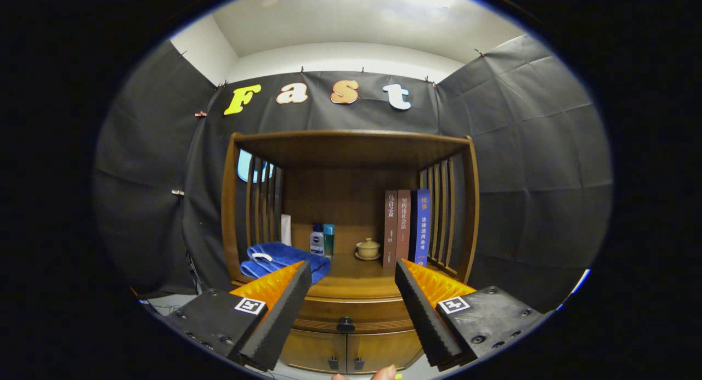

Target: Pull open the drawer, take out the items inside it, and place them on the countertop above the cabinet.

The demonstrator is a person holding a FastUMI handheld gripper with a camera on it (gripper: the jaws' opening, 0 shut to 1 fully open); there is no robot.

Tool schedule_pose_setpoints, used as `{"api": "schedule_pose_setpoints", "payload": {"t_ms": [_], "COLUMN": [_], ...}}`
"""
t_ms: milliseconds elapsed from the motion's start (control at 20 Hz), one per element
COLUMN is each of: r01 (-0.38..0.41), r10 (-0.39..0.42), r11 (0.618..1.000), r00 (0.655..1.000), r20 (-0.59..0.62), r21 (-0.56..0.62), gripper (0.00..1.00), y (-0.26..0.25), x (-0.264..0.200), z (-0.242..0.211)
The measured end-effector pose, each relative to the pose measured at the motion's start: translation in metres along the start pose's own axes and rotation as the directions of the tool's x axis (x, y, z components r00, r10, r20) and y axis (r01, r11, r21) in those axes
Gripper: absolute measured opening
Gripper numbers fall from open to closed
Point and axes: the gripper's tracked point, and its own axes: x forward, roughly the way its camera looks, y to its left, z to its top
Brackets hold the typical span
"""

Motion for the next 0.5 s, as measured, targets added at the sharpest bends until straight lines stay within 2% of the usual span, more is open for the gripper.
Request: {"api": "schedule_pose_setpoints", "payload": {"t_ms": [300,500], "r01": [0.016,-0.008], "r10": [-0.015,0.014], "r11": [1.0,0.999], "r00": [0.995,0.988], "r20": [-0.096,-0.153], "r21": [0.017,0.04], "gripper": [0.99,0.99], "y": [0.002,0.014], "x": [0.045,0.069], "z": [-0.101,-0.159]}}
